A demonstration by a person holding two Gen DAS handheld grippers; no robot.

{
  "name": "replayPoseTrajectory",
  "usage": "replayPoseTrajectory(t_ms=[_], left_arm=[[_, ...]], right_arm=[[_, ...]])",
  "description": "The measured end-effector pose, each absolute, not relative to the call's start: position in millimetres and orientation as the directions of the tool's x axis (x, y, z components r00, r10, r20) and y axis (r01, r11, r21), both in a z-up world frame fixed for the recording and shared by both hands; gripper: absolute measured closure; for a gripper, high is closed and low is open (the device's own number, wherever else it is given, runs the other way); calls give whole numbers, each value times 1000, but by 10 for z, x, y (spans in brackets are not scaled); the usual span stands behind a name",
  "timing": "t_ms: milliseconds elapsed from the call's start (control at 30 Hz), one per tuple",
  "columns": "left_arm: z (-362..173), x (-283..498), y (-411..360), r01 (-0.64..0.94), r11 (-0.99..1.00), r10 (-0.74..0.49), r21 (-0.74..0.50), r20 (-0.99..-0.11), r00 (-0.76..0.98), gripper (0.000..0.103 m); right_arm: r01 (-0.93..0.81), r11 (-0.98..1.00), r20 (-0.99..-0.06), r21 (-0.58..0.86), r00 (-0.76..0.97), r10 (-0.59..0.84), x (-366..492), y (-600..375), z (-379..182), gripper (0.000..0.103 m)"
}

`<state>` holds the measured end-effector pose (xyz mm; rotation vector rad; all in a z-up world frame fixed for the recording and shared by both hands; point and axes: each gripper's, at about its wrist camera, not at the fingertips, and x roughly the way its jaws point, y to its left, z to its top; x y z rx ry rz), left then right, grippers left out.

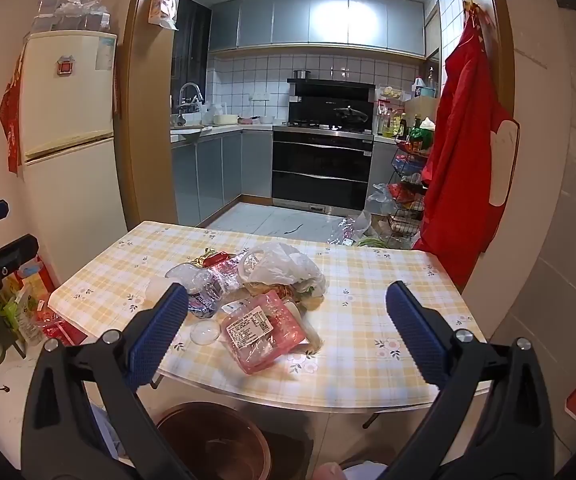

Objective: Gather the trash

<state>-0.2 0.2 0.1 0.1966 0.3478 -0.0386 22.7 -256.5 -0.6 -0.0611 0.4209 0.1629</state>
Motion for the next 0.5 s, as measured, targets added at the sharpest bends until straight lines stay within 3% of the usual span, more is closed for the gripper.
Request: replayPoseTrajectory(t_ms=[500], left_arm=[[8, -16, 6, 76, 982, -13, 171, -343, 939, 5]], right_arm=[[-164, 986, -404, -22, 904, 141, 183, -2561, -6, 6]])
